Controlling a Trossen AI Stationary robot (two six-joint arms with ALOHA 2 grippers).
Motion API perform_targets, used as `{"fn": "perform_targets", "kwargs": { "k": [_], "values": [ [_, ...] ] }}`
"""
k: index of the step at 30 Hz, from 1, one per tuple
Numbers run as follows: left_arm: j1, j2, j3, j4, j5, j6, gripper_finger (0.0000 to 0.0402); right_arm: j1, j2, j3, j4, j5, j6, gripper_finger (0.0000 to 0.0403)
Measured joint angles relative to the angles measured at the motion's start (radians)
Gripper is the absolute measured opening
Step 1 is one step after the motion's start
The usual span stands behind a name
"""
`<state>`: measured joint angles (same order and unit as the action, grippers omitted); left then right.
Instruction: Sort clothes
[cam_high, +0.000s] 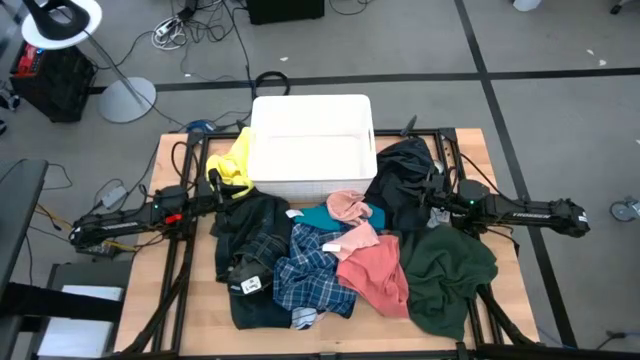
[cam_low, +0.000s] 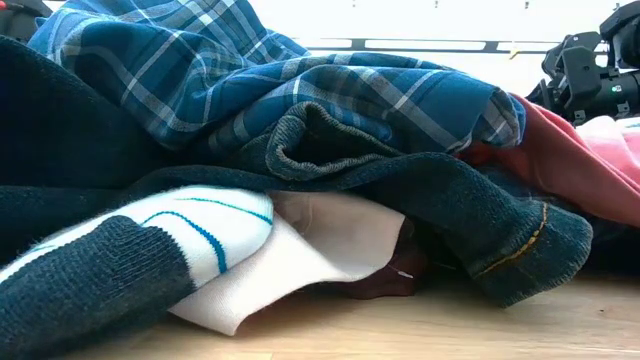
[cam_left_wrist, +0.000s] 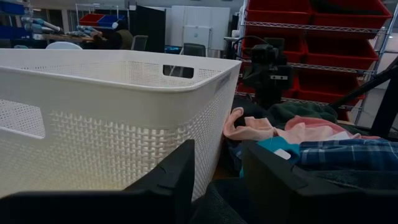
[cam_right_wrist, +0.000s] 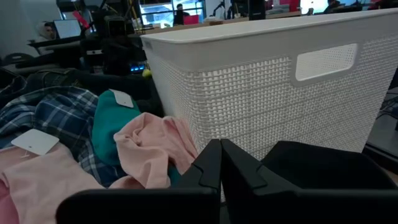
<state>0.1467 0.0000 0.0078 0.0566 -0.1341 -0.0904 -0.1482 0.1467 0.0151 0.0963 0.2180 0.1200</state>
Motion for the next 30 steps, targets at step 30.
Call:
{"fn": "perform_targets", "kwargs": {
  "k": [30],
  "values": [
    [0.0,0.0,0.0,0.0,0.0,0.0,0.0137,-0.039,0.035,0.001,0.051,0.006,-0.193,0.0008]
  ]
}}
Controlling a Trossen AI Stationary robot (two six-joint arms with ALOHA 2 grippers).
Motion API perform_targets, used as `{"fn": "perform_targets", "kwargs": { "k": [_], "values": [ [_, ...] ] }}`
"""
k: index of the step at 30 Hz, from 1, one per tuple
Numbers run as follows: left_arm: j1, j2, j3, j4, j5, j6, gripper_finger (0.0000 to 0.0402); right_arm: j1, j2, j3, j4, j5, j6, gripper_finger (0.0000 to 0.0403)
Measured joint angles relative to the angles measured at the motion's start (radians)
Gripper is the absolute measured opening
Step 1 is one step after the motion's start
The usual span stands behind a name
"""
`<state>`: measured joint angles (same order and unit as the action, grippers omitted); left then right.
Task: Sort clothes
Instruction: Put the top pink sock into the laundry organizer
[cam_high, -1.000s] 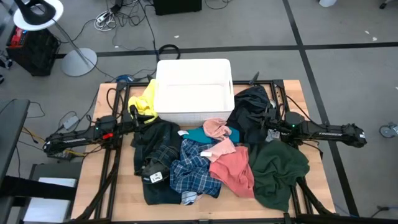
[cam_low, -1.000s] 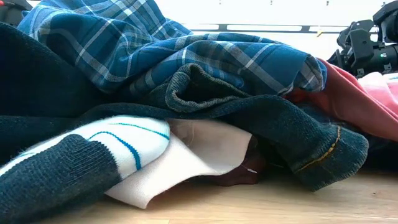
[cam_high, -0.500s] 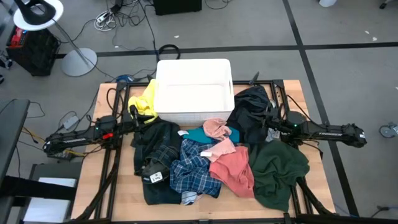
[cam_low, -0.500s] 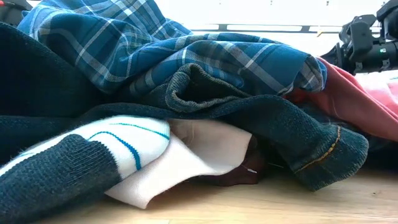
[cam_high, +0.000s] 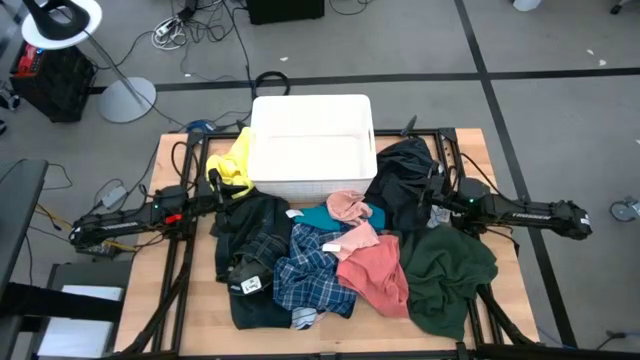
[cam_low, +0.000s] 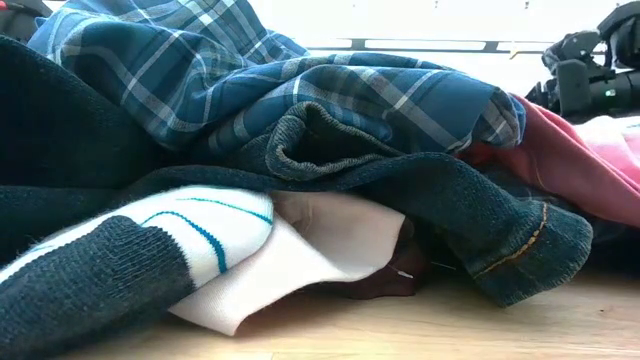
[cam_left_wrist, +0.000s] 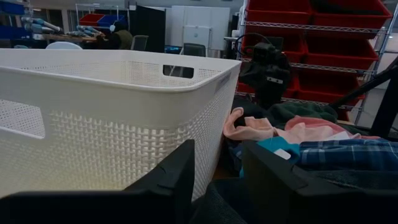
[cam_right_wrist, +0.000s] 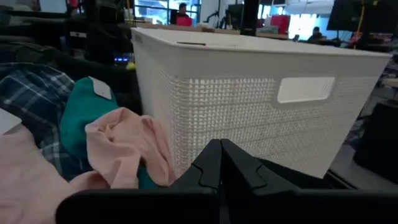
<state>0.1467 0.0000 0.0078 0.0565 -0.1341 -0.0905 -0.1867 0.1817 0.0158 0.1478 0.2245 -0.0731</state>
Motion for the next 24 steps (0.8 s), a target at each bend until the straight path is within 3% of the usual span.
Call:
{"fn": "perform_targets", "kwargs": {
  "k": [2,7,13,17,20,24],
  "values": [
    [0.0,0.0,0.0,0.0,0.0,0.0,0.0137,0.0,0.002,0.003,-0.005,0.018,0.001,0.0008],
    [0.0,0.0,0.0,0.0,0.0,0.0,0.0137,-0.002,0.001,0.095,-0.027,0.21,0.009,0.0003],
    [0.0,0.0,0.0,0.0,0.0,0.0,0.0137,0.008,0.009,0.276,-0.426,0.044,-0.014,0.0002],
    [0.0,0.0,0.0,0.0,0.0,0.0,0.0137,0.061,0.044,0.369,-0.554,-0.078,0.059,0.0002],
    [0.0,0.0,0.0,0.0,0.0,0.0,0.0137,0.126,0.096,0.434,-0.557,-0.082,0.108,0.0001],
    [0.0,0.0,0.0,0.0,0.0,0.0,0.0137,0.221,0.204,0.537,-0.609,0.02,0.115,0.0001]
  ]
}}
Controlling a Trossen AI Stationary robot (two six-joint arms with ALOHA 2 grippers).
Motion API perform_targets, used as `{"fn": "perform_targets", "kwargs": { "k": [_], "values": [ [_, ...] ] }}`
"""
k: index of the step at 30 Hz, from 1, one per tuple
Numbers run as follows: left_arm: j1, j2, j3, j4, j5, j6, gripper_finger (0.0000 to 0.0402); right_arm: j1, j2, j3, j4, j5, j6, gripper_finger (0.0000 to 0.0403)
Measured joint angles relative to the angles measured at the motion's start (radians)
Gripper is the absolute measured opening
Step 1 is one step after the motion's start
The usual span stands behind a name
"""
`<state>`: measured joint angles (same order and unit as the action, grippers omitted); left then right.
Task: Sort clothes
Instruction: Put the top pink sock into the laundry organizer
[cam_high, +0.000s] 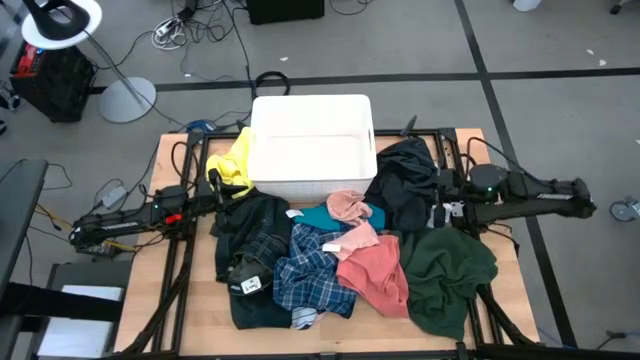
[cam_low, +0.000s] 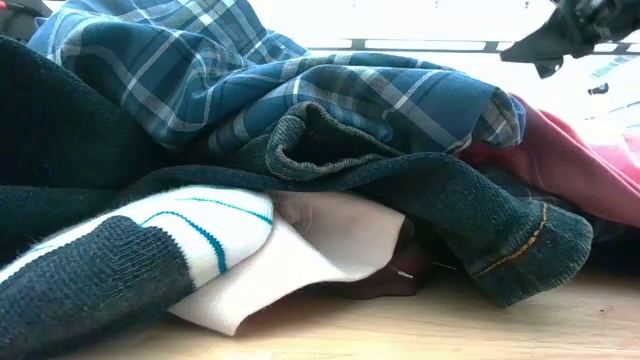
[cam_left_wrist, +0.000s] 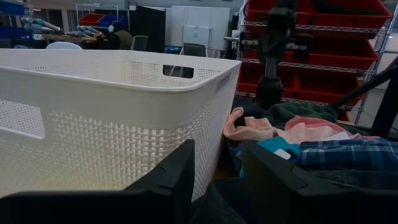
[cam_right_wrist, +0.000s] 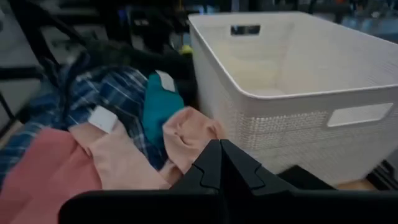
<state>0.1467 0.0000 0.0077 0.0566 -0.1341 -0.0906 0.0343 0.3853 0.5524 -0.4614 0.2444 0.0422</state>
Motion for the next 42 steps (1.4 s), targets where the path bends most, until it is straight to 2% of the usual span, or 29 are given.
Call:
{"fn": "perform_targets", "kwargs": {
  "k": [8,15,22,28,31,42],
  "values": [
    [0.0,0.0,0.0,0.0,0.0,0.0,0.0137,0.165,0.262,0.293,-0.223,0.15,0.073,0.0001],
    [0.0,0.0,0.0,0.0,0.0,0.0,0.0137,0.195,0.457,0.513,-0.42,0.079,0.176,0.0005],
    [0.0,0.0,0.0,0.0,0.0,0.0,0.0137,0.195,0.623,0.662,-0.537,0.069,0.231,0.0007],
    [0.0,0.0,0.0,0.0,0.0,0.0,0.0137,0.185,0.742,0.759,-0.636,0.065,0.392,0.0015],
    [0.0,0.0,0.0,0.0,0.0,0.0,0.0137,0.184,0.784,0.791,-0.659,0.039,0.405,0.003],
    [0.0,0.0,0.0,0.0,0.0,0.0,0.0137,0.185,0.907,0.807,-0.614,0.027,0.182,0.0122]
  ]
}}
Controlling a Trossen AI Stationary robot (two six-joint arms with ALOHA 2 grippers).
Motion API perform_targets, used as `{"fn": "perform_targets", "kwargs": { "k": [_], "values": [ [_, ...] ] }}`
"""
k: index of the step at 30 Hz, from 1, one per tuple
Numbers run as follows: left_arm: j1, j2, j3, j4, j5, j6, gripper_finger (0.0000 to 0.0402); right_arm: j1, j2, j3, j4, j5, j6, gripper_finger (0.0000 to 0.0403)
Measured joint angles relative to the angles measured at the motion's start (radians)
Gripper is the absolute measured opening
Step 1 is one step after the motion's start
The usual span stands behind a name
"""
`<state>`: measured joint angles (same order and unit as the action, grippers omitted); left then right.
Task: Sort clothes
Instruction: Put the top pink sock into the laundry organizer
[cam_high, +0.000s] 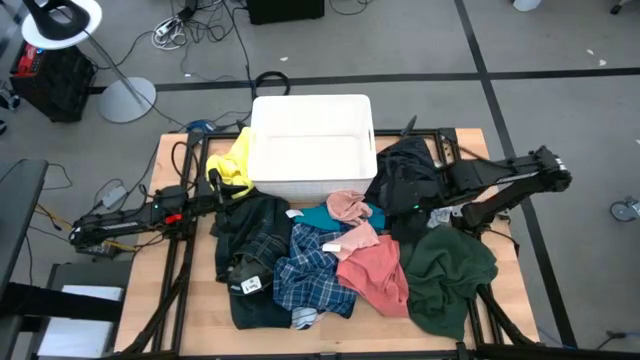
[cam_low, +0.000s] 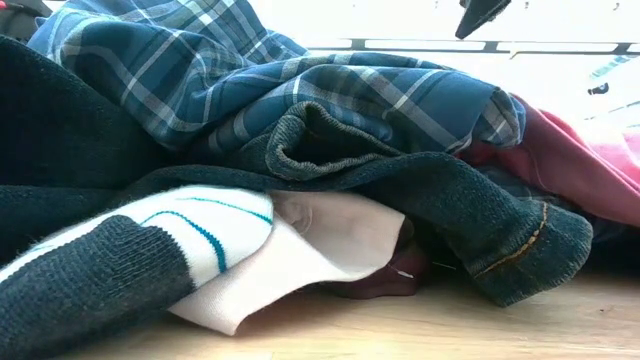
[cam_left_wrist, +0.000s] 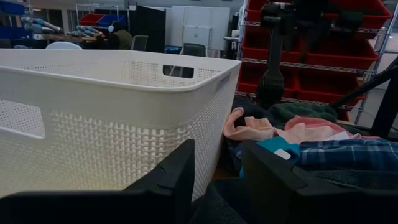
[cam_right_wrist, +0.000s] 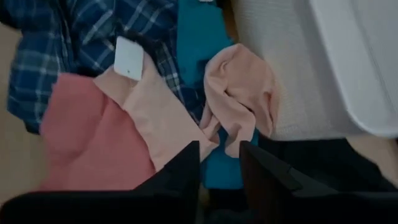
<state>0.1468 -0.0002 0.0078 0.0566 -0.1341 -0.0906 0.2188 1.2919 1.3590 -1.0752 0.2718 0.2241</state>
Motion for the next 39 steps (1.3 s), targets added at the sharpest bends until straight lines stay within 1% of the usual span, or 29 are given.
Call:
{"fn": "perform_targets", "kwargs": {
  "k": [3,7,17,21,24,26,27,28,30,31,34,39],
  "values": [
    [0.0,0.0,0.0,0.0,0.0,0.0,0.0137,0.0,0.052,0.0,0.0,0.0,-0.066,0.0139],
    [0.0,0.0,0.0,0.0,0.0,0.0,0.0137,-0.008,0.128,0.0,0.019,0.02,-0.132,0.0148],
    [0.0,0.0,0.0,0.0,0.0,0.0,0.0137,-0.087,0.335,0.0,0.175,0.0,-0.233,0.0142],
    [0.0,0.0,0.0,0.0,0.0,0.0,0.0137,-0.108,0.401,0.0,0.217,-0.004,-0.274,0.0142],
    [0.0,0.0,0.0,0.0,0.0,0.0,0.0137,-0.12,0.437,0.0,0.24,-0.004,-0.275,0.0137],
    [0.0,0.0,0.0,0.0,0.0,0.0,0.0137,-0.125,0.454,0.0,0.248,0.003,-0.259,0.0123],
    [0.0,0.0,0.0,0.0,0.0,0.0,0.0137,-0.125,0.458,-0.001,0.248,0.004,-0.251,0.0108],
    [0.0,0.0,0.0,0.0,0.0,0.0,0.0137,-0.125,0.459,-0.001,0.248,0.004,-0.248,0.0088],
    [0.0,0.0,0.0,0.0,0.0,0.0,0.0137,-0.125,0.452,-0.001,0.246,0.004,-0.244,0.0032],
    [0.0,0.0,0.0,0.0,0.0,0.0,0.0137,-0.123,0.443,-0.001,0.244,0.004,-0.244,0.0018],
    [0.0,0.0,0.0,0.0,0.0,0.0,0.0137,-0.114,0.394,-0.001,0.234,0.012,-0.188,0.0013],
    [0.0,0.0,0.0,0.0,0.0,0.0,0.0137,-0.086,0.266,-0.001,0.128,0.043,-0.078,0.0005]
  ]
}}
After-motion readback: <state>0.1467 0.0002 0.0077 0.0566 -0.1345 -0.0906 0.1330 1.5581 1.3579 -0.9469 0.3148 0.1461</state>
